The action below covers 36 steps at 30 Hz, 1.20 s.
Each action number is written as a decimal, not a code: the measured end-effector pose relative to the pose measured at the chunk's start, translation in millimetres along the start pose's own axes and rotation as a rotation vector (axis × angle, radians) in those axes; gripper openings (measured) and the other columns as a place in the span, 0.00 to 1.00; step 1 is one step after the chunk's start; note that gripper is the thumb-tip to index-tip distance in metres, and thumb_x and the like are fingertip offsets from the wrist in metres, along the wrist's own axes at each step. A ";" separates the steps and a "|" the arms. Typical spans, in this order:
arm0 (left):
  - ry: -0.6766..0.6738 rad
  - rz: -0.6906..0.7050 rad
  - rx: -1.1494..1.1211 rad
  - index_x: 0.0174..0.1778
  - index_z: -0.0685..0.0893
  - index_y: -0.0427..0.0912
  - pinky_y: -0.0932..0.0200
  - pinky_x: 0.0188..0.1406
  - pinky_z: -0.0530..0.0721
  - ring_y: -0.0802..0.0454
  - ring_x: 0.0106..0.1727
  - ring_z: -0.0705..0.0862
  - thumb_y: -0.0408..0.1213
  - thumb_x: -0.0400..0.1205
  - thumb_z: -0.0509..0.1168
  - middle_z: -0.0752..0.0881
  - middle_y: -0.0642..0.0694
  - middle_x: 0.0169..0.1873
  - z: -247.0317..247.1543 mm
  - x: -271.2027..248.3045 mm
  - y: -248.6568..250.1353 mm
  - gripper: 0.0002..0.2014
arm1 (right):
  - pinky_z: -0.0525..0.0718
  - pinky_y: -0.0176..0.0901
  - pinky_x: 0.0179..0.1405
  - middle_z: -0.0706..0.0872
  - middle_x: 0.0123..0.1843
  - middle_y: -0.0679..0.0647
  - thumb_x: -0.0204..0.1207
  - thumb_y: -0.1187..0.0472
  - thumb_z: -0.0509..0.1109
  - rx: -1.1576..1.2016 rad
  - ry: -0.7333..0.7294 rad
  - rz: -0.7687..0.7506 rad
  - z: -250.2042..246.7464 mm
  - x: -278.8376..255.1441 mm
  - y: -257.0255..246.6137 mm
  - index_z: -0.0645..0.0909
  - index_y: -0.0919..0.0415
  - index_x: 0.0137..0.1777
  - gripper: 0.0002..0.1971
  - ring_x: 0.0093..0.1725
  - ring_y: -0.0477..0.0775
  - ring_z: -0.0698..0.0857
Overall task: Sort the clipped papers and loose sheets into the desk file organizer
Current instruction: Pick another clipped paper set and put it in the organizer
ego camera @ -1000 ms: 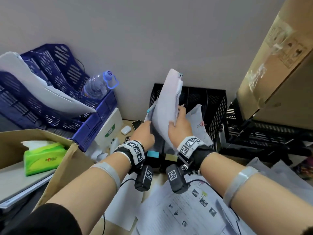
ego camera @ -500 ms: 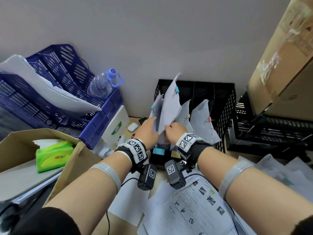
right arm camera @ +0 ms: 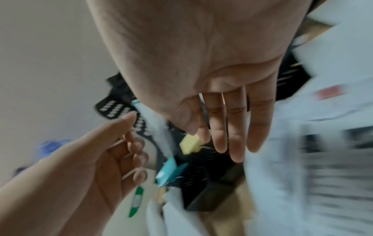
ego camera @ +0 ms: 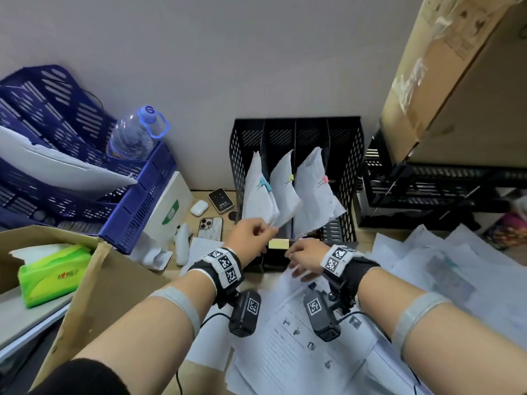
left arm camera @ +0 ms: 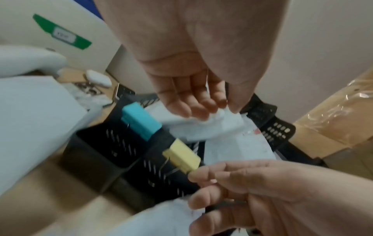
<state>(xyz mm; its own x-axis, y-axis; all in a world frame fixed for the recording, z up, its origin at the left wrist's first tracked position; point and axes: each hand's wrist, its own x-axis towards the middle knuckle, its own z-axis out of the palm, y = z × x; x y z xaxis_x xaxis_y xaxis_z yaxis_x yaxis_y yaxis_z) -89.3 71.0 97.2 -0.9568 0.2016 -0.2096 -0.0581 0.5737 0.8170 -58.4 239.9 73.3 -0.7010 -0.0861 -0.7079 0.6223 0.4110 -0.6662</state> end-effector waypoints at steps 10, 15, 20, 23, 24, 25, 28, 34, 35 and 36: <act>-0.582 -0.190 0.373 0.77 0.73 0.45 0.55 0.64 0.82 0.44 0.66 0.85 0.43 0.80 0.73 0.82 0.41 0.71 95.9 -17.0 -67.4 0.30 | 0.81 0.40 0.35 0.75 0.34 0.48 0.74 0.57 0.67 -0.174 0.225 0.409 -8.0 -31.3 143.6 0.68 0.49 0.31 0.13 0.31 0.46 0.75; -0.577 -0.074 0.446 0.60 0.81 0.42 0.55 0.49 0.81 0.44 0.50 0.84 0.45 0.79 0.72 0.87 0.43 0.53 119.6 -19.5 -77.3 0.16 | 0.65 0.38 0.25 0.67 0.29 0.50 0.75 0.58 0.64 -0.211 0.287 0.484 12.0 -44.0 182.7 0.62 0.53 0.27 0.17 0.26 0.47 0.65; -0.602 -0.094 0.314 0.56 0.85 0.42 0.59 0.48 0.78 0.46 0.50 0.83 0.36 0.82 0.67 0.86 0.45 0.48 120.2 -24.1 -82.3 0.08 | 0.63 0.35 0.25 0.66 0.30 0.53 0.75 0.61 0.63 -0.281 0.470 0.498 17.4 -54.9 181.1 0.69 0.62 0.38 0.07 0.27 0.51 0.67; -0.652 -0.216 0.132 0.54 0.87 0.51 0.48 0.66 0.83 0.42 0.59 0.88 0.34 0.73 0.68 0.90 0.44 0.56 105.4 -24.6 -91.4 0.15 | 0.72 0.38 0.34 0.74 0.41 0.58 0.66 0.60 0.71 -0.074 0.650 0.484 22.6 -46.9 190.4 0.73 0.66 0.68 0.28 0.34 0.60 0.72; -0.645 -0.250 0.080 0.51 0.87 0.54 0.41 0.68 0.84 0.39 0.61 0.88 0.33 0.71 0.68 0.91 0.41 0.58 100.6 -21.4 -100.5 0.15 | 0.78 0.42 0.36 0.80 0.46 0.58 0.63 0.60 0.72 -0.024 0.643 0.454 23.9 -47.3 190.7 0.70 0.63 0.70 0.33 0.37 0.61 0.78; -0.639 -0.275 0.041 0.49 0.87 0.53 0.37 0.68 0.84 0.36 0.62 0.88 0.32 0.72 0.68 0.91 0.38 0.59 97.4 -16.4 -112.6 0.14 | 0.85 0.46 0.35 0.85 0.47 0.61 0.61 0.58 0.70 -0.005 0.622 0.414 25.3 -43.5 194.0 0.71 0.56 0.68 0.32 0.37 0.62 0.85; -0.638 -0.307 -0.040 0.53 0.87 0.50 0.35 0.67 0.84 0.37 0.63 0.88 0.29 0.74 0.67 0.91 0.39 0.60 79.3 -12.1 -127.9 0.15 | 0.86 0.46 0.41 0.88 0.42 0.58 0.64 0.57 0.65 -0.081 0.512 0.298 28.0 -49.4 169.1 0.76 0.52 0.44 0.08 0.41 0.59 0.87; -0.502 -0.304 -0.114 0.54 0.87 0.42 0.40 0.61 0.88 0.40 0.57 0.91 0.28 0.82 0.69 0.91 0.39 0.57 23.4 -42.0 -93.6 0.08 | 0.89 0.51 0.38 0.87 0.36 0.58 0.74 0.64 0.61 -0.079 0.542 0.099 36.0 -60.7 114.2 0.80 0.51 0.37 0.10 0.39 0.65 0.89; -0.476 -0.298 -0.104 0.55 0.87 0.41 0.43 0.56 0.90 0.42 0.54 0.91 0.31 0.83 0.70 0.92 0.41 0.54 17.2 -45.0 -90.1 0.06 | 0.91 0.52 0.40 0.89 0.39 0.59 0.74 0.64 0.60 -0.095 0.548 0.072 36.7 -60.1 106.7 0.82 0.51 0.42 0.10 0.40 0.66 0.89; -0.448 -0.291 -0.088 0.56 0.87 0.41 0.45 0.50 0.92 0.43 0.52 0.91 0.34 0.83 0.70 0.91 0.42 0.52 12.0 -46.6 -88.5 0.07 | 0.91 0.54 0.42 0.89 0.42 0.61 0.74 0.64 0.61 -0.093 0.563 0.044 37.5 -59.4 99.7 0.83 0.52 0.45 0.10 0.41 0.66 0.89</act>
<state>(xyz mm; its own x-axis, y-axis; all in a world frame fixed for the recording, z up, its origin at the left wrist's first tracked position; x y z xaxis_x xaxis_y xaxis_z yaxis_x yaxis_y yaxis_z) -36.2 20.4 28.2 -0.6838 0.3740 -0.6265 -0.3441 0.5918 0.7289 58.3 251.9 40.1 -0.7683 0.4192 -0.4837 0.6399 0.4839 -0.5970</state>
